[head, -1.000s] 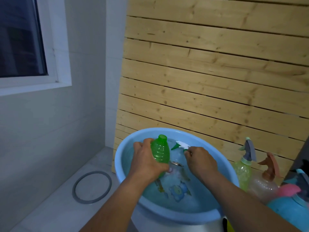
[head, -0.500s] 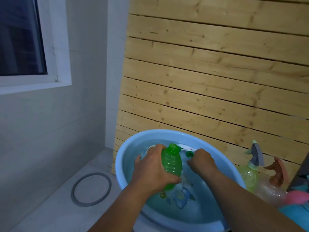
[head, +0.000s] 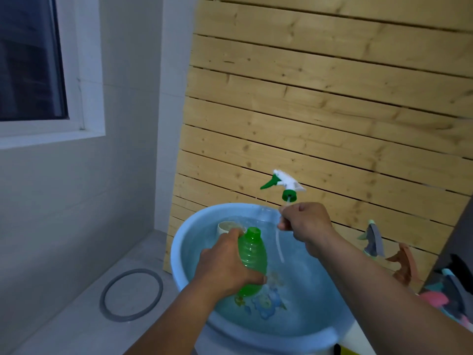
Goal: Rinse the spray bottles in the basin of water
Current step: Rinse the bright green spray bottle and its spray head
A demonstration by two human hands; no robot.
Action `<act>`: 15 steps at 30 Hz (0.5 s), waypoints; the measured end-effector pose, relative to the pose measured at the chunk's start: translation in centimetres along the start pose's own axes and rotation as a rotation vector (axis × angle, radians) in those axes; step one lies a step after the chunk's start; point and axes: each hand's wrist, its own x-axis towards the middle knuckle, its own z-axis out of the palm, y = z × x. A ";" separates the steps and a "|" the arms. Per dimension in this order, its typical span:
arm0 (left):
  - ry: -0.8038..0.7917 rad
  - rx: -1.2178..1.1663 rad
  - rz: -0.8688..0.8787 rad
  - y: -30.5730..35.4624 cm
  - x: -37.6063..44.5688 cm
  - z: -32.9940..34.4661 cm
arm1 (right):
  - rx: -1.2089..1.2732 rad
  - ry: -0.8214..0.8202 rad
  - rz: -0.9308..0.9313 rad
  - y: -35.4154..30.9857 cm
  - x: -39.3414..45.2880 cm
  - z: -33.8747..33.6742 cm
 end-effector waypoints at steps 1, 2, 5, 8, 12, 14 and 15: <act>-0.001 0.002 -0.007 0.0 0.0 0.0 | 0.039 0.013 -0.025 -0.7 -0.3 -0.2; -0.002 0.005 -0.014 0.0 0.0 0.0 | 0.071 0.025 -0.051 -1.4 -0.5 -0.3; -0.004 0.017 -0.024 0.0 0.0 0.1 | 0.141 0.059 -0.127 -3.1 -0.8 -0.5; -0.022 0.015 -0.035 0.0 0.0 0.1 | 0.212 0.081 -0.177 -4.3 -1.1 -0.3; -0.039 0.027 -0.018 0.2 -0.1 0.1 | 0.270 0.094 -0.219 -4.9 -1.6 0.5; -0.038 0.021 -0.017 0.2 -0.1 0.1 | 0.295 0.089 -0.229 -4.8 -1.7 0.9; -0.035 0.021 -0.018 0.2 -0.1 0.1 | 0.300 0.083 -0.234 -4.7 -1.8 1.1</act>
